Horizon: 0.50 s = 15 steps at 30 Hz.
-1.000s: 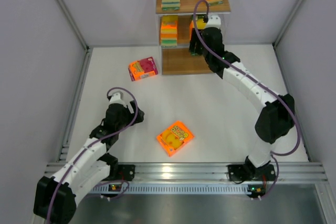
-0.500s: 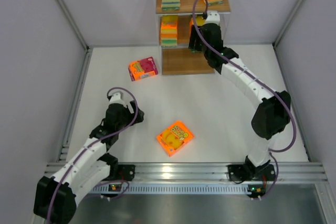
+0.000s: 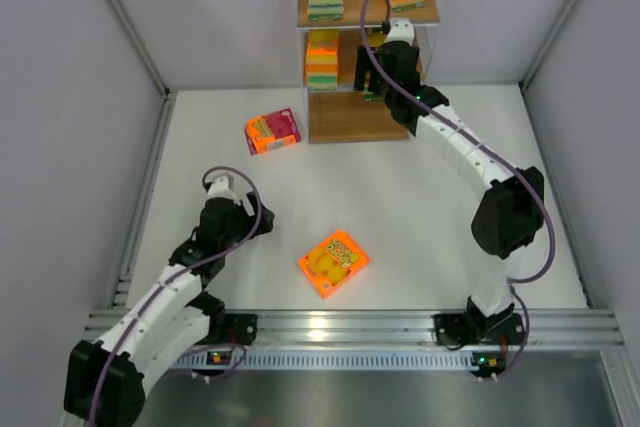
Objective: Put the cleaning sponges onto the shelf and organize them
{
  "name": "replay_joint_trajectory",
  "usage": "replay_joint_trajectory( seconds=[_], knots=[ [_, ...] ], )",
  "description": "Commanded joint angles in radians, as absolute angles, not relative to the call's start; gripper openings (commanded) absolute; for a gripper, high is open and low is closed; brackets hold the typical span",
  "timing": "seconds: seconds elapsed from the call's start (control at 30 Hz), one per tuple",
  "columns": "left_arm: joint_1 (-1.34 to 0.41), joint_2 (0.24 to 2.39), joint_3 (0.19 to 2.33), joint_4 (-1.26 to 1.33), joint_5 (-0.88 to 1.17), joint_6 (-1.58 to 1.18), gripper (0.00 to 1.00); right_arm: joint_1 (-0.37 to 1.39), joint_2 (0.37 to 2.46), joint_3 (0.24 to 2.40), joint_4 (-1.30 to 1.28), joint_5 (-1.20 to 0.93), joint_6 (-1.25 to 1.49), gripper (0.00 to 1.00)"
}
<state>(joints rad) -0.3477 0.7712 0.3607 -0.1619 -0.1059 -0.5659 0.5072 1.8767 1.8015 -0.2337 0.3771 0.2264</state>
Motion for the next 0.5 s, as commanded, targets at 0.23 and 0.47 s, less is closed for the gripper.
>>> replay_joint_trajectory(
  seconds=[0.23,0.47],
  knots=[
    [-0.341,0.759,0.384,-0.15,-0.104,-0.561,0.9,0.494,1.876,1.875,-0.27,0.393,0.218,0.99],
    [-0.341,0.753,0.379,-0.15,-0.097,-0.563,0.9,0.503,1.839,1.85,-0.293,0.408,0.218,0.99]
  ],
)
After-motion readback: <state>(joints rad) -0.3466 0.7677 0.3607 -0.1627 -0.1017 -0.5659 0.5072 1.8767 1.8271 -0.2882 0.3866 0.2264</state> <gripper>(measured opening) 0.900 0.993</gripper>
